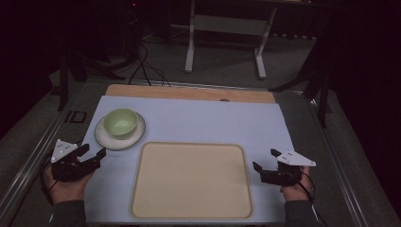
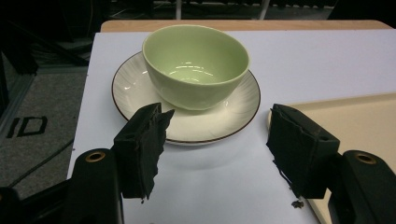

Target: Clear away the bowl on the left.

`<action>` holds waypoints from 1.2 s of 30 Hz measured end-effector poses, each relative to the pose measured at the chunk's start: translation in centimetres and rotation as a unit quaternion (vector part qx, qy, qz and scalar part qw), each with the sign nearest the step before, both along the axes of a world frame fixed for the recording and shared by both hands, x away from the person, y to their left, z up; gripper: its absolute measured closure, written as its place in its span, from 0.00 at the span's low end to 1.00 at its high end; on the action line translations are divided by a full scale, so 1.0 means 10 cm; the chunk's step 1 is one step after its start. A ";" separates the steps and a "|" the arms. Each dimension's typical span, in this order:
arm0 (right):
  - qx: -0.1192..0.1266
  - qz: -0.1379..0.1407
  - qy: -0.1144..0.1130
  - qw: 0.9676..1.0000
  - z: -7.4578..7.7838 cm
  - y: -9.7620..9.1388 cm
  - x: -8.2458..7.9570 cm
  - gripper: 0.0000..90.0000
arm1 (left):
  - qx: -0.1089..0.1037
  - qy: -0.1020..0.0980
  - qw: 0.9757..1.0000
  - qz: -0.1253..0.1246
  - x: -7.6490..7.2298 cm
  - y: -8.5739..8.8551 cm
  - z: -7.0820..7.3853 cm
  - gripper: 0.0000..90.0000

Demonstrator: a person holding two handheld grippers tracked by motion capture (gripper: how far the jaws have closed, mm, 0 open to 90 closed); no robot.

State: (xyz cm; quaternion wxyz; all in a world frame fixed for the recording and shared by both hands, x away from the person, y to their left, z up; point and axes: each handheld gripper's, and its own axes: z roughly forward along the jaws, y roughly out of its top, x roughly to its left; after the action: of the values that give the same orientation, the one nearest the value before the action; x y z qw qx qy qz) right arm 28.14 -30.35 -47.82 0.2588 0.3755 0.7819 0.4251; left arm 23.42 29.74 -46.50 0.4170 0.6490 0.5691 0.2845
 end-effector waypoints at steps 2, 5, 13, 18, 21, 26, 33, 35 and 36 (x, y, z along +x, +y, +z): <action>-0.002 -0.001 0.000 1.000 -0.01 0.00 0.00 0.16 | -0.001 0.000 1.000 0.002 0.00 0.00 0.00 0.41; -0.001 0.003 0.001 1.000 -0.01 0.00 0.01 0.15 | -0.003 0.000 1.000 0.005 0.01 0.01 -0.01 0.41; -0.003 0.004 -0.006 1.000 0.00 0.00 0.00 0.15 | -0.005 -0.002 1.000 0.005 0.00 0.00 -0.01 0.41; 0.000 0.004 -0.009 1.000 0.01 0.00 0.00 0.15 | -0.007 0.000 1.000 0.006 0.01 -0.01 -0.01 0.41; -0.001 0.004 -0.011 1.000 0.01 0.00 0.00 0.15 | -0.007 0.002 1.000 0.006 0.02 -0.02 0.01 0.41; -0.001 0.005 -0.014 1.000 0.01 0.01 -0.01 0.15 | -0.008 -0.004 1.000 0.007 0.03 -0.03 0.07 0.41; 0.001 0.006 -0.016 1.000 0.01 0.01 -0.01 0.15 | -0.008 -0.004 1.000 0.004 0.08 -0.06 0.12 0.41; 0.002 0.007 -0.019 1.000 0.02 0.01 -0.01 0.15 | -0.010 -0.003 1.000 0.003 0.10 -0.07 0.13 0.40; 0.003 0.007 -0.020 1.000 0.02 0.01 -0.01 0.15 | -0.011 -0.005 1.000 0.004 0.13 -0.07 0.14 0.40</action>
State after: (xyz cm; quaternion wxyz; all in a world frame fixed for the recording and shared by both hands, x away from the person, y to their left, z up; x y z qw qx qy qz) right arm 28.00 -30.29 -47.63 0.2700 0.3624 0.7780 0.4364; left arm 24.72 29.02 -45.08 0.4255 0.6408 0.5729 0.2831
